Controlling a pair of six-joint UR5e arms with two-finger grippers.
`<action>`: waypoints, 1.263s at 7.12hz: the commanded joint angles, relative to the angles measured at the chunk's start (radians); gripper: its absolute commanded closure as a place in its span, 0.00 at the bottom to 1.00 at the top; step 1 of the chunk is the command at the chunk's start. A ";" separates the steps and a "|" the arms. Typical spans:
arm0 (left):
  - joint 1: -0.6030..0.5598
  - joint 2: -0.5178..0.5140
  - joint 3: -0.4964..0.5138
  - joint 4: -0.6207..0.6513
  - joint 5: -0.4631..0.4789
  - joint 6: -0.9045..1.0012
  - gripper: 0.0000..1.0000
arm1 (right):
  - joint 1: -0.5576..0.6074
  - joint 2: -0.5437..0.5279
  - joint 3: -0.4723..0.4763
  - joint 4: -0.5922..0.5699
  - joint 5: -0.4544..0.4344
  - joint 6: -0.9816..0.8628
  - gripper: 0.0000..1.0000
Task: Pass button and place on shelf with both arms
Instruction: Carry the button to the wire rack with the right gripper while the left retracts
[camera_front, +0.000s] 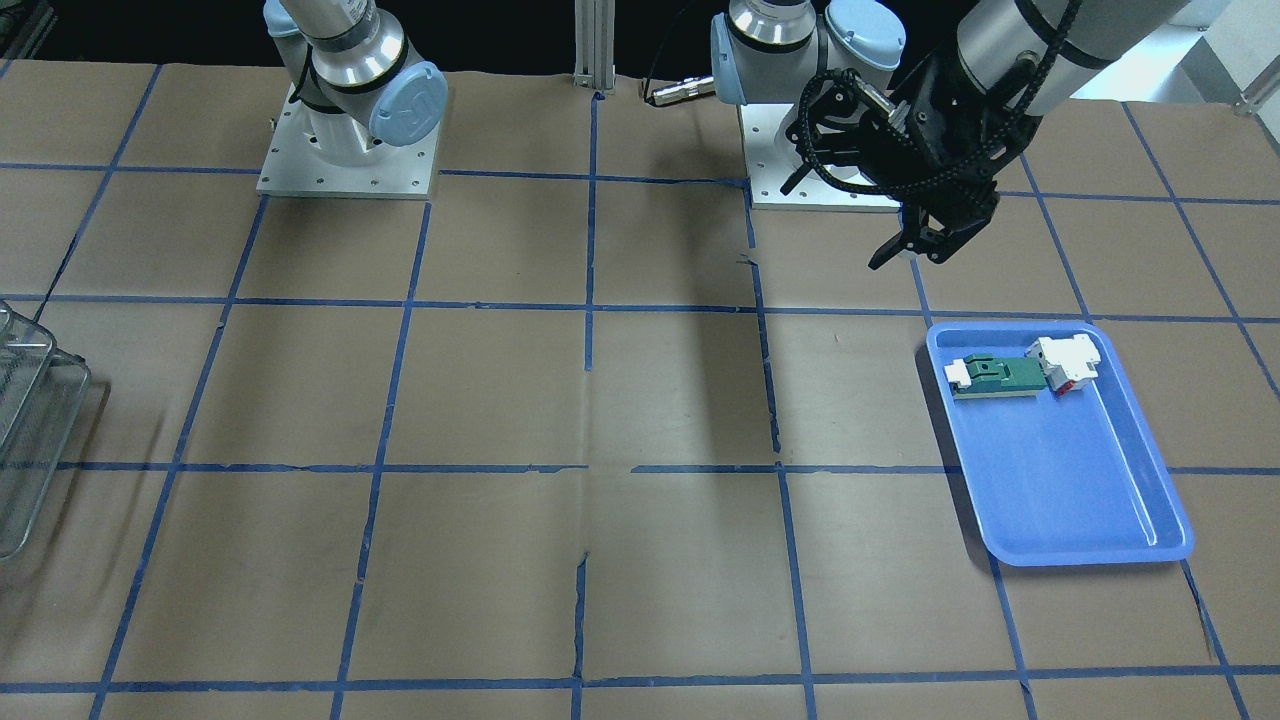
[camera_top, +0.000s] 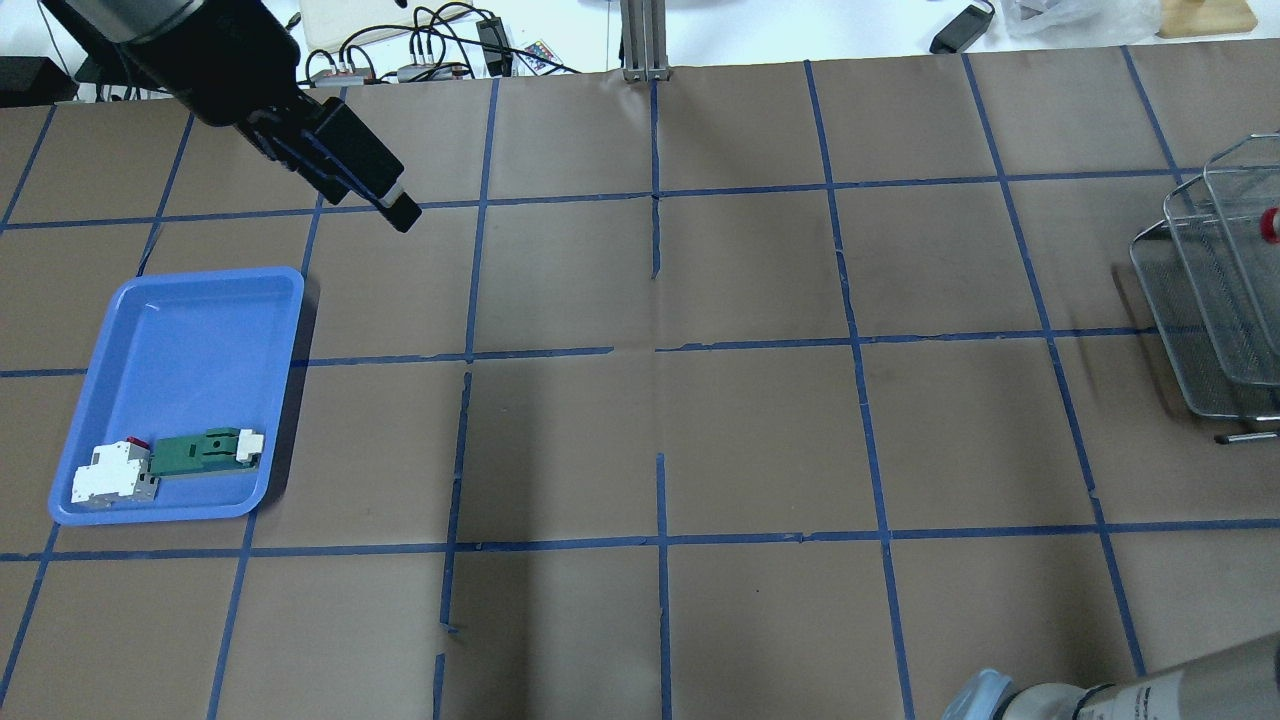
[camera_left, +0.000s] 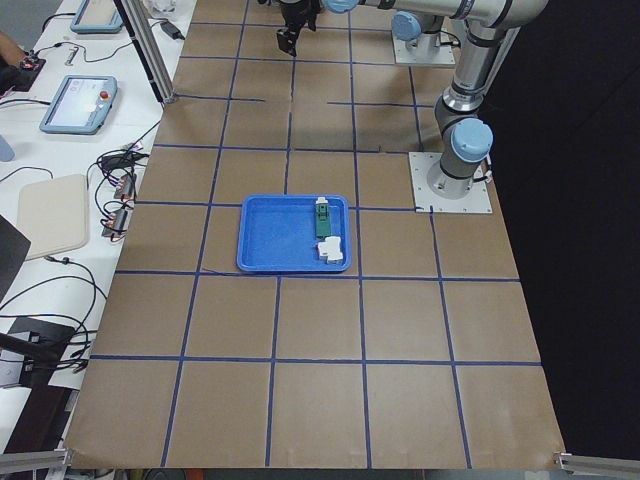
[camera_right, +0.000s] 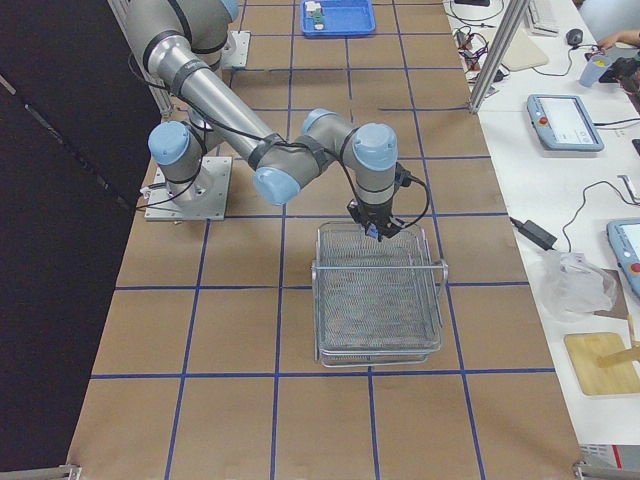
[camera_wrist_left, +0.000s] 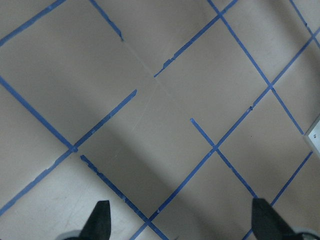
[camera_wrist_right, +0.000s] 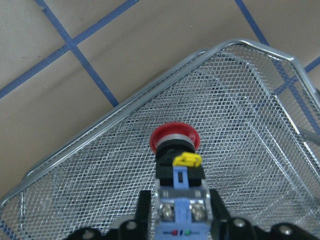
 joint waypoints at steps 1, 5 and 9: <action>-0.011 0.027 -0.023 0.008 0.042 -0.243 0.00 | 0.007 -0.016 0.002 0.013 -0.019 0.086 0.00; -0.019 0.083 -0.136 0.159 0.116 -0.465 0.02 | 0.230 -0.154 0.004 0.196 -0.138 0.539 0.00; -0.139 0.081 -0.193 0.360 0.227 -0.628 0.00 | 0.624 -0.251 -0.020 0.339 -0.142 1.245 0.00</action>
